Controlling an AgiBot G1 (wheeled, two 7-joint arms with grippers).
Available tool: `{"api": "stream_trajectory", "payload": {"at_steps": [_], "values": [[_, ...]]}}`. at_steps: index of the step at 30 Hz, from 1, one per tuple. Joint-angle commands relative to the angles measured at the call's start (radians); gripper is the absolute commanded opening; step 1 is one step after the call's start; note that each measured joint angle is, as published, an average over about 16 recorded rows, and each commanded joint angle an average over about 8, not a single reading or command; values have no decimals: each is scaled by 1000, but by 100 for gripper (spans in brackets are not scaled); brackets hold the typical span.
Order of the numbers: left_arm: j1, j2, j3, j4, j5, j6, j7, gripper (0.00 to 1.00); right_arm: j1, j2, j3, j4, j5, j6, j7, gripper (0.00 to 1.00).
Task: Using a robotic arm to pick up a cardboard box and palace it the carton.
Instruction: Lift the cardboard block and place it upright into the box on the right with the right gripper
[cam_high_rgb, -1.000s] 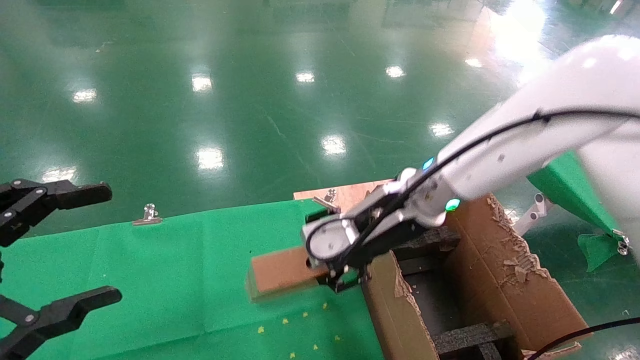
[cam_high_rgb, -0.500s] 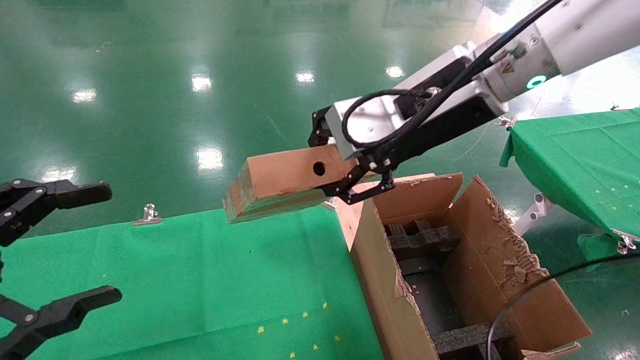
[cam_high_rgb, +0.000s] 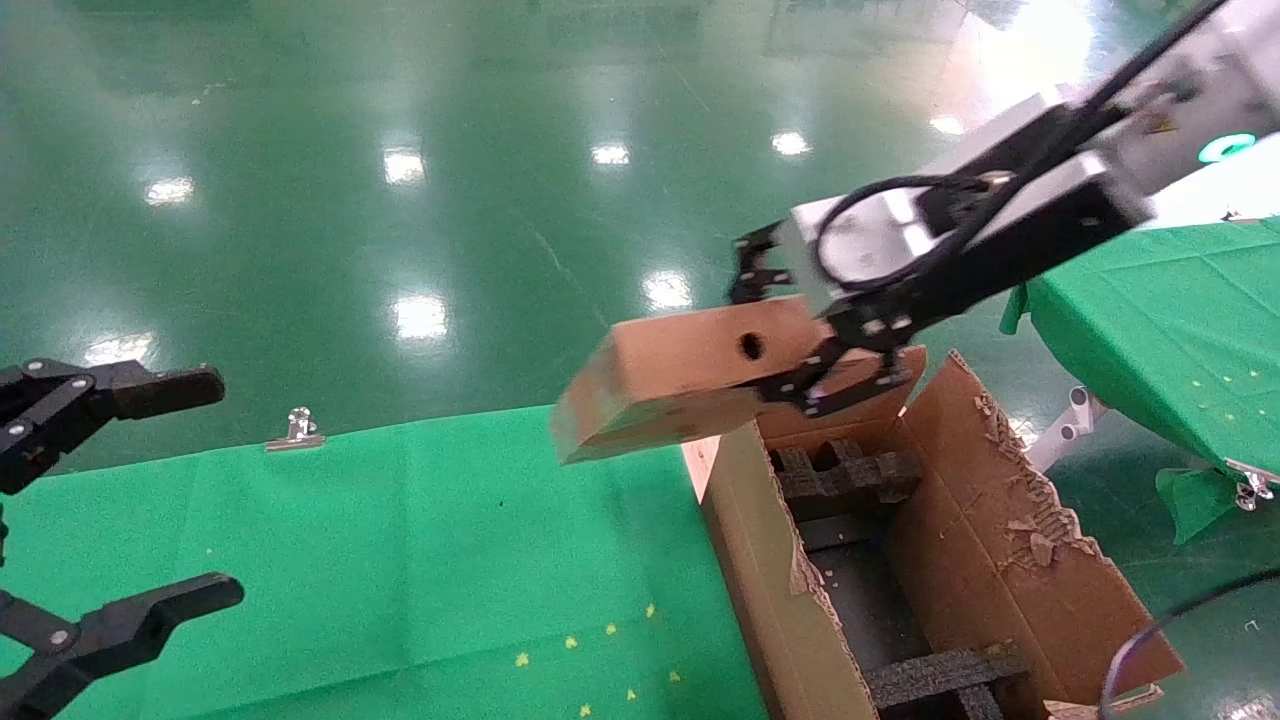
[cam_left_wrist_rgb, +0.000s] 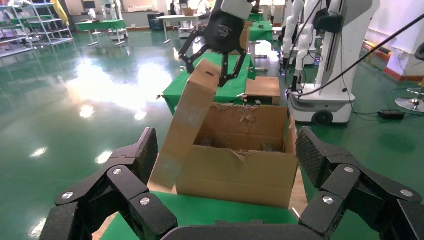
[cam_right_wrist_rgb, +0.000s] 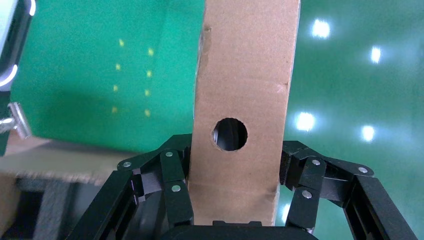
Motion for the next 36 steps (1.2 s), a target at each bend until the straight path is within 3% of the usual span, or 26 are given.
{"api": "stream_trajectory", "payload": {"at_steps": [1,11,19,31,36], "values": [[0,0,0,0,0,0,0,100,33,24,-49,-11,14,-1,-7,0],[0,0,0,0,0,0,0,100,194,137,-297,-89,-22,3,-31,0],[0,0,0,0,0,0,0,100,235,182,-444,-199,-35,8,-83,0],[0,0,0,0,-1,0,0,100,232,198,-514,-275,7,20,-101,0],[0,0,0,0,-1,0,0,100,206,208,-516,-292,38,31,-42,0]]}}
